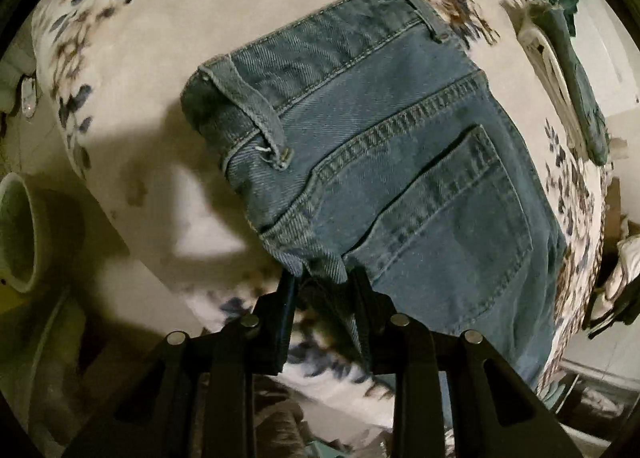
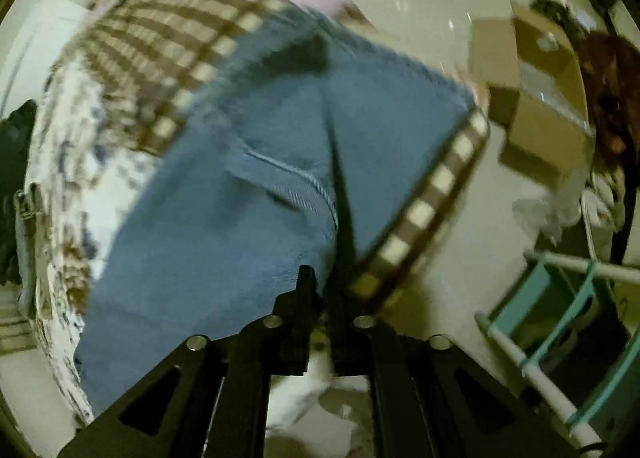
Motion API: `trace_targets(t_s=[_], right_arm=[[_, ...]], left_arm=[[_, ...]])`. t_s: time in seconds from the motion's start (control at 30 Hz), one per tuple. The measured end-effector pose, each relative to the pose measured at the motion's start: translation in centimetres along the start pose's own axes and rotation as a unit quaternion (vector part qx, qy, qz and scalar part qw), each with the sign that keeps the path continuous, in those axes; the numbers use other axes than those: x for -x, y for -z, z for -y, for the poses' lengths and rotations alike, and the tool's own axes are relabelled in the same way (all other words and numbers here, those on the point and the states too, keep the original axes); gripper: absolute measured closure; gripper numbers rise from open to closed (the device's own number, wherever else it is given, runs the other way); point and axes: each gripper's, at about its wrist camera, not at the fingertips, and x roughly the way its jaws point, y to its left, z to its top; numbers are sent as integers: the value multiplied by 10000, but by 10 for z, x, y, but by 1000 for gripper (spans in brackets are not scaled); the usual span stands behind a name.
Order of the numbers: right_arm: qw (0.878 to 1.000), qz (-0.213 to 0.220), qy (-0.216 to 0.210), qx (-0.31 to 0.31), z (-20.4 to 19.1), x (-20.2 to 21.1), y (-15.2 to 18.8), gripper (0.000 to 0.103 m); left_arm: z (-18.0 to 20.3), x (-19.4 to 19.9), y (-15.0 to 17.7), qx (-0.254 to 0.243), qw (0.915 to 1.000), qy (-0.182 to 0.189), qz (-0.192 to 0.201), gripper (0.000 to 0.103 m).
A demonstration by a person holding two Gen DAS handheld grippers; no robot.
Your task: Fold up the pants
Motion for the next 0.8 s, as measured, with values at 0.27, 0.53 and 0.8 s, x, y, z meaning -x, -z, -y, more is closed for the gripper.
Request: trace_targets(t_s=[0.27,0.53,0.8], right_arm=[[9980,408,143,460,21,47,-22,27],[9849,615,188,1610,-51,48,-69,26],[9681,528,1105,2185,-85,13,-94,91]], left_arm=[[59,56,27,-913,9939,-355,513,31],[157,40,59,-2025,9752,-473,762,22],[227,-1,90,-2551,9627,-651,629,22]])
